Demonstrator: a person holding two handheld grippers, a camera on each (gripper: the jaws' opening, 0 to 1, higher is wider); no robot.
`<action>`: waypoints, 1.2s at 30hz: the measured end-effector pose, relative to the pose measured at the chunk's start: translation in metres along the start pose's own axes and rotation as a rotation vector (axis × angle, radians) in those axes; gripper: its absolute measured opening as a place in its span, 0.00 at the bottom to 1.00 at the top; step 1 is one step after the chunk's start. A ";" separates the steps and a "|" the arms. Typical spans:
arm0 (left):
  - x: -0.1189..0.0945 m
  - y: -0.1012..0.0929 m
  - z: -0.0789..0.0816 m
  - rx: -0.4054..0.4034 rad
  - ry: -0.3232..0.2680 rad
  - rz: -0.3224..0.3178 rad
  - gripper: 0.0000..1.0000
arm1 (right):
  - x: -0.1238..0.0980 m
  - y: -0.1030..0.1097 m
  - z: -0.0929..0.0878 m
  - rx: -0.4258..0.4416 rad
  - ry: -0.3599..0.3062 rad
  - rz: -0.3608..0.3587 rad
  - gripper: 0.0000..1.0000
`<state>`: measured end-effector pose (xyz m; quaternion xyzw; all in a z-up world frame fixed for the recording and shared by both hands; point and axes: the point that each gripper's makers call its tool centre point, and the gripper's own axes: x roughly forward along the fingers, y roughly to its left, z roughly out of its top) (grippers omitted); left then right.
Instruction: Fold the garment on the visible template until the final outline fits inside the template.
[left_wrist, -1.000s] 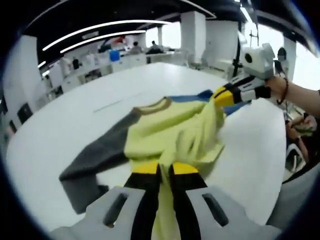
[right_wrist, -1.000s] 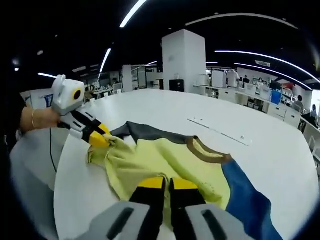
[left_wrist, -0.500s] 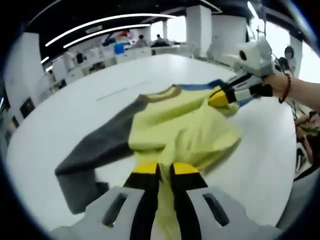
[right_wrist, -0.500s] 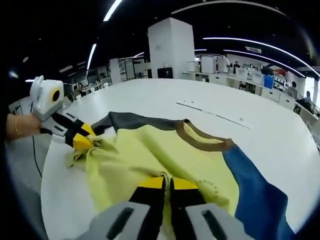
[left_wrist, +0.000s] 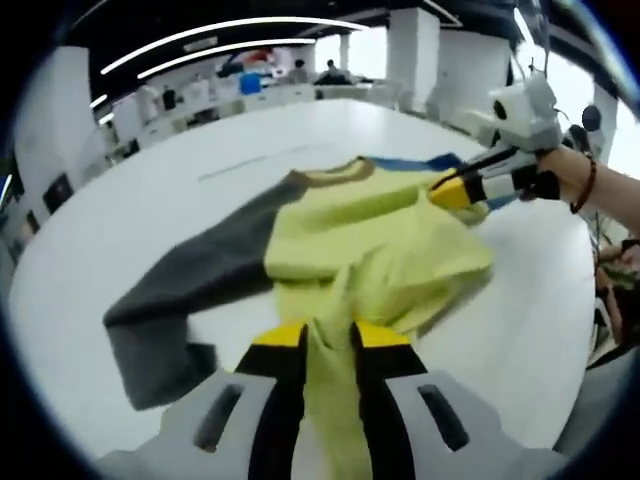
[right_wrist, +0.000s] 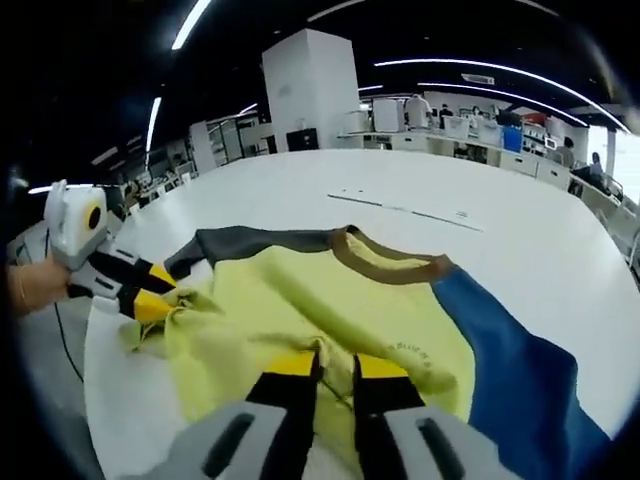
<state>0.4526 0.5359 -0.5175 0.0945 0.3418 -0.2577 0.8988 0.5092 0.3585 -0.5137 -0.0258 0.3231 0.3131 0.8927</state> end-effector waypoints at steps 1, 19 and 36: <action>-0.003 0.000 -0.002 -0.005 0.009 0.001 0.17 | -0.002 0.000 0.000 0.008 0.000 -0.001 0.18; -0.062 0.011 -0.028 -0.043 0.042 0.005 0.26 | -0.041 0.037 -0.014 0.099 0.049 0.014 0.33; -0.076 -0.018 -0.046 -0.167 0.012 0.010 0.18 | -0.044 0.051 -0.035 0.193 0.073 0.035 0.26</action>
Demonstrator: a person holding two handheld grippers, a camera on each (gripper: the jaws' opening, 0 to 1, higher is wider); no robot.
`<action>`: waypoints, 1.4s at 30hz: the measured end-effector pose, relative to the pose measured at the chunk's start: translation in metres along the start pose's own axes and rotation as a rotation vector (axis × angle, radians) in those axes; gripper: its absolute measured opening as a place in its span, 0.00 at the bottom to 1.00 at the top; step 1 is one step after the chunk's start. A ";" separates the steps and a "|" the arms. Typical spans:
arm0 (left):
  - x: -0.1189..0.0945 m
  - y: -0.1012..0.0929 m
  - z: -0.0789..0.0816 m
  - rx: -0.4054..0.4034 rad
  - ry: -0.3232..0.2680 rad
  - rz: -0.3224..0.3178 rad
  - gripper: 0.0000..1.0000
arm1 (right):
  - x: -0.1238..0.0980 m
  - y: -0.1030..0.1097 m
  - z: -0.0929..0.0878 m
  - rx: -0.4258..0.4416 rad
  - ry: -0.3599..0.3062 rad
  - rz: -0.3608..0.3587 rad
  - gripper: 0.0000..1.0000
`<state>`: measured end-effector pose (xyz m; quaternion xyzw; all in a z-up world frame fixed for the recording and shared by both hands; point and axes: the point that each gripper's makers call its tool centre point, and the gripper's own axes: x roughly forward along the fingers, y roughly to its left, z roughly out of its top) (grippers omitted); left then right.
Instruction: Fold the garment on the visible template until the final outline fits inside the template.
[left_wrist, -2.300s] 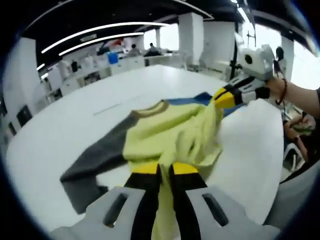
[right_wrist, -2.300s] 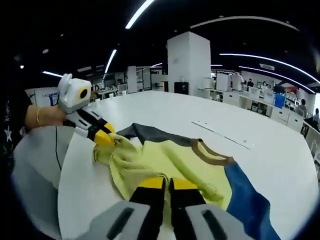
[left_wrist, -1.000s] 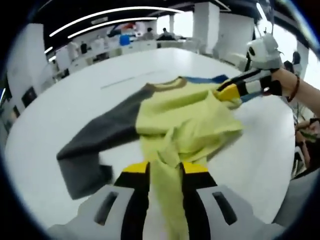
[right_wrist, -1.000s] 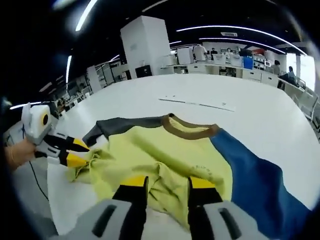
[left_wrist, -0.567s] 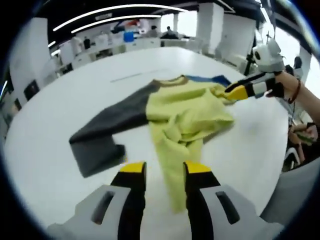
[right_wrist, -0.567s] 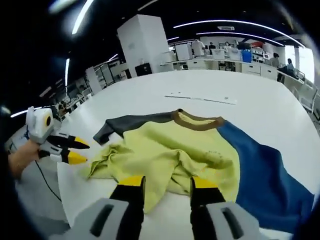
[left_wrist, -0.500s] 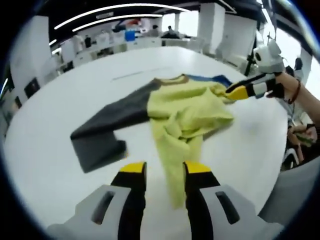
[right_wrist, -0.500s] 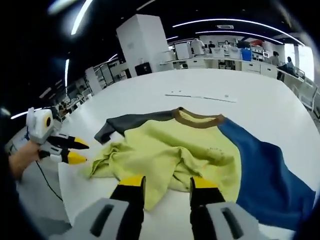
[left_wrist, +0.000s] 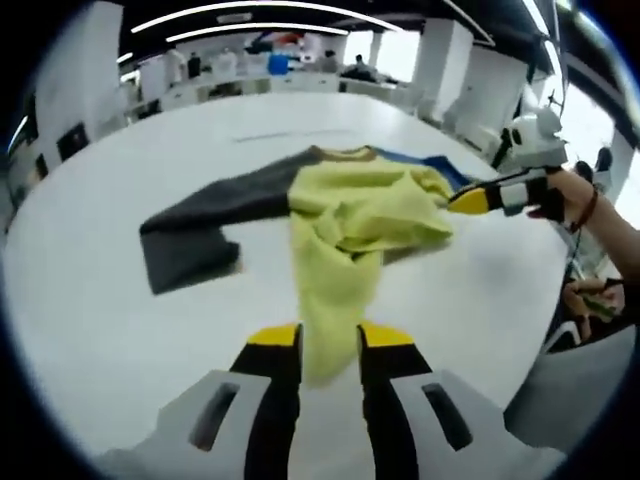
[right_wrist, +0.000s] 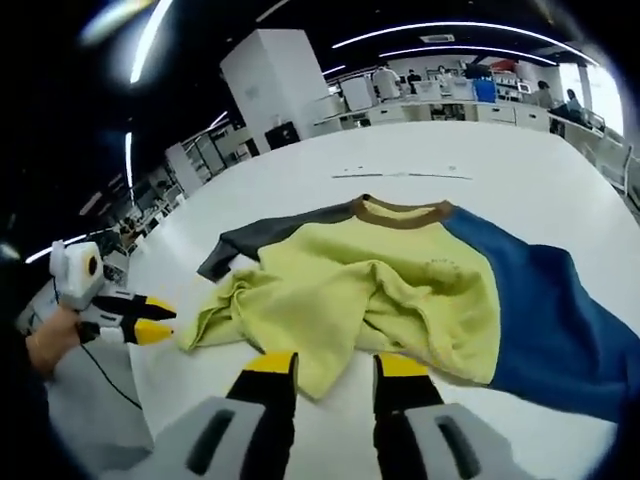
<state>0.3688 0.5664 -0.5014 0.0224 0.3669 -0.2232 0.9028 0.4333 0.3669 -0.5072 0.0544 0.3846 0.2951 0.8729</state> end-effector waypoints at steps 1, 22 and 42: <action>0.001 -0.001 0.000 0.000 -0.005 0.006 0.18 | 0.000 0.000 -0.001 0.006 0.001 -0.003 0.25; 0.027 -0.010 -0.017 0.042 0.051 0.087 0.13 | 0.020 -0.001 -0.020 0.095 0.010 -0.031 0.12; 0.021 -0.005 -0.016 0.037 0.046 0.087 0.00 | 0.020 0.004 -0.021 0.048 0.011 -0.029 0.00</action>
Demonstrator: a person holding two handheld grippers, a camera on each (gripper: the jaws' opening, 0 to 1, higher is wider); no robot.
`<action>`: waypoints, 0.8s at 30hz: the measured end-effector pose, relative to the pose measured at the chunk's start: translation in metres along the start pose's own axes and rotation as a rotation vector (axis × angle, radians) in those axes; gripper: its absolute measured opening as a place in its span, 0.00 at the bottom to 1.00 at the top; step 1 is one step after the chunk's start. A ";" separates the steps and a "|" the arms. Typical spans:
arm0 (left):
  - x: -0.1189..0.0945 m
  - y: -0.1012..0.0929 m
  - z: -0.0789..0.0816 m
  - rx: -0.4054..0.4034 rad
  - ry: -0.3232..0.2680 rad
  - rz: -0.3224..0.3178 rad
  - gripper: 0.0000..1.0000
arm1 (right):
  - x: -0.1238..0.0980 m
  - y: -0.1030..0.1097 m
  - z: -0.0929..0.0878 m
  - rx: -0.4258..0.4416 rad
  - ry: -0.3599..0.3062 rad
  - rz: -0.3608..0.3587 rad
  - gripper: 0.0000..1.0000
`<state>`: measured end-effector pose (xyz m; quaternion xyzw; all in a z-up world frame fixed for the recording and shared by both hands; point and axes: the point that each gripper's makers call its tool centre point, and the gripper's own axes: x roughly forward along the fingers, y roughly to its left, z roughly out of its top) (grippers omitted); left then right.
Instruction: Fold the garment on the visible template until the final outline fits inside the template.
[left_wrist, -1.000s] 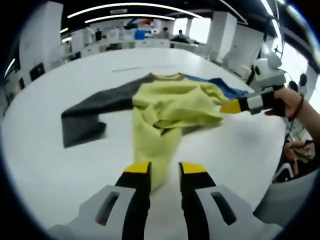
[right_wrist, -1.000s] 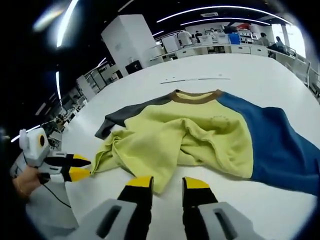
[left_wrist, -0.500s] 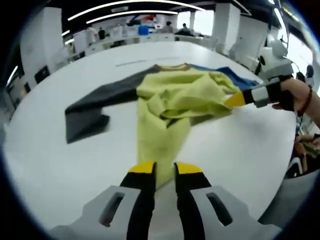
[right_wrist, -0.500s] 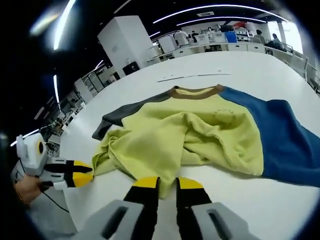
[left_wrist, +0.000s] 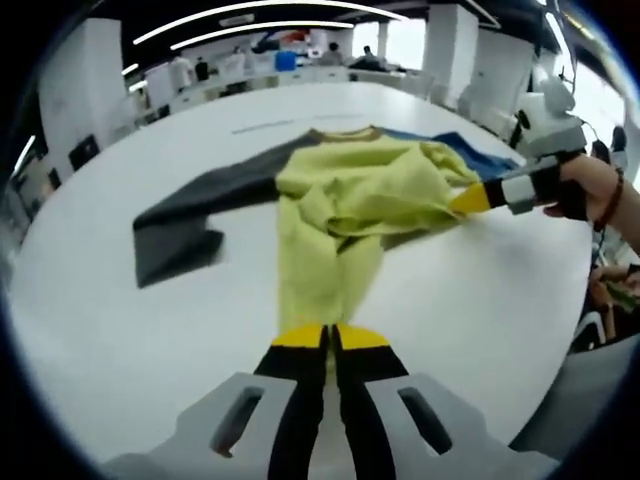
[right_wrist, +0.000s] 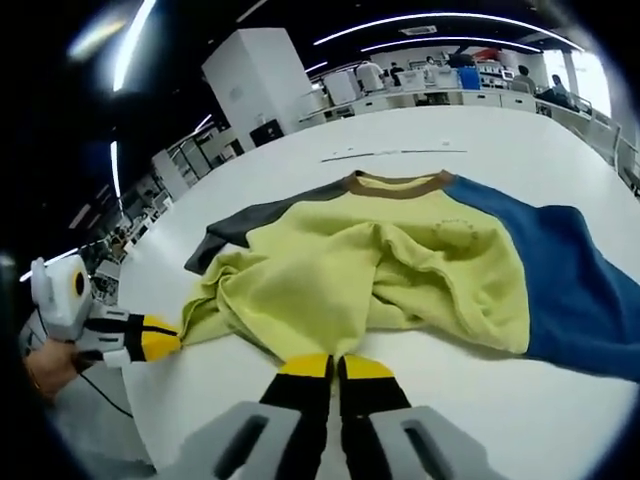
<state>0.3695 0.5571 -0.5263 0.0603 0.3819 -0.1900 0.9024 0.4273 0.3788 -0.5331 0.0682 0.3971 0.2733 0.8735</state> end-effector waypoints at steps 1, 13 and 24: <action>-0.002 0.000 0.002 0.002 -0.004 -0.004 0.00 | -0.001 0.000 0.000 -0.002 -0.001 0.000 0.00; -0.027 0.004 0.014 -0.051 -0.053 -0.080 0.00 | -0.037 -0.003 0.009 -0.041 -0.044 -0.038 0.00; -0.037 -0.008 0.020 -0.028 -0.058 -0.178 0.00 | -0.076 -0.011 -0.002 -0.049 -0.059 -0.104 0.00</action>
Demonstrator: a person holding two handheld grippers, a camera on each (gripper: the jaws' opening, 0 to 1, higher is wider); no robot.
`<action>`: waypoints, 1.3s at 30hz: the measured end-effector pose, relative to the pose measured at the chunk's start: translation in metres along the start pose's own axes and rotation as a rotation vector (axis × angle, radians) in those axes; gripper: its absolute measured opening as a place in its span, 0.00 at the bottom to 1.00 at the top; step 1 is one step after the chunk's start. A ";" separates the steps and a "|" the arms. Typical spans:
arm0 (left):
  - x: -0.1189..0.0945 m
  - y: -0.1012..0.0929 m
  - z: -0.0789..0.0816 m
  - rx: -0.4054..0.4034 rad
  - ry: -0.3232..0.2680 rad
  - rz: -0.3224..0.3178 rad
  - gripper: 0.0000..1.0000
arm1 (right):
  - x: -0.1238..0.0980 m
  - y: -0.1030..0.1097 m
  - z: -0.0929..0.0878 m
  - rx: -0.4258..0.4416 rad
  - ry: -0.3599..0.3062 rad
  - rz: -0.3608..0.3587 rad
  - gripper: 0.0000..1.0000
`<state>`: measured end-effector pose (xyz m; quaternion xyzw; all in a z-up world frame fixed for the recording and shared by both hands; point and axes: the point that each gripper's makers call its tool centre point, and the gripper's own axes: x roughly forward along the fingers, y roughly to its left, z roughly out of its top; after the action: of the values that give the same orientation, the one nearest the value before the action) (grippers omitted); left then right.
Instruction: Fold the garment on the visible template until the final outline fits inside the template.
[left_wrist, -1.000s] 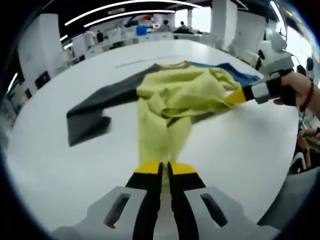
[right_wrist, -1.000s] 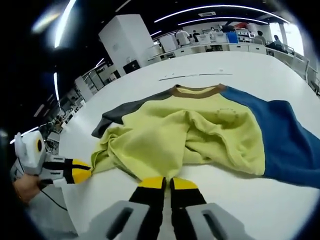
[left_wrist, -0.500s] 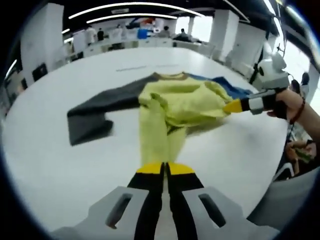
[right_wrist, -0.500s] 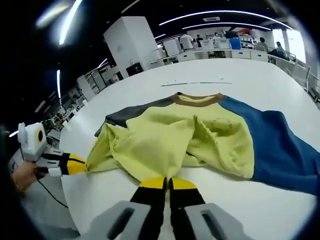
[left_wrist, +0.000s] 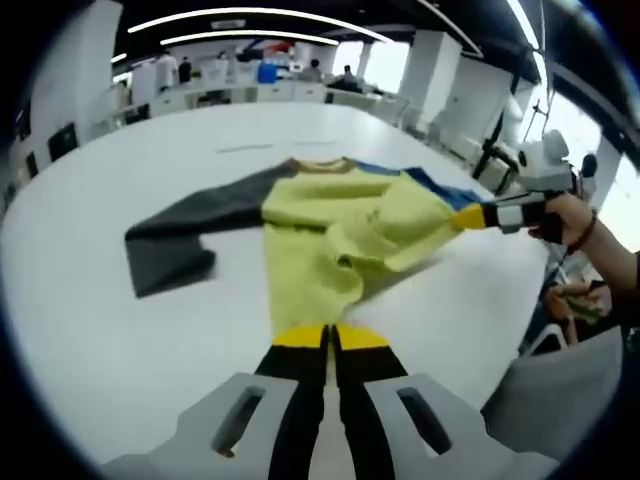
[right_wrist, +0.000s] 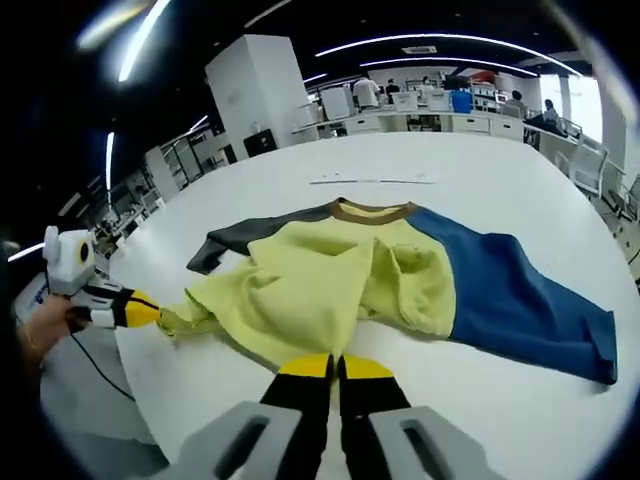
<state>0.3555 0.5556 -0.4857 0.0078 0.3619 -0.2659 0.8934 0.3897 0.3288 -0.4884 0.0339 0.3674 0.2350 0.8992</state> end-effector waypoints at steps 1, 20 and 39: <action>-0.001 -0.001 0.000 0.010 0.006 -0.003 0.00 | -0.002 0.000 -0.001 0.002 0.000 -0.002 0.00; -0.035 -0.029 -0.011 0.152 0.070 -0.093 0.00 | -0.068 -0.016 -0.050 0.119 0.028 -0.117 0.00; -0.041 -0.050 -0.052 0.162 0.179 -0.119 0.00 | -0.098 -0.026 -0.100 0.187 0.122 -0.185 0.00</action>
<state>0.2738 0.5421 -0.4883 0.0822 0.4174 -0.3451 0.8366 0.2718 0.2509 -0.5041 0.0690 0.4434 0.1178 0.8859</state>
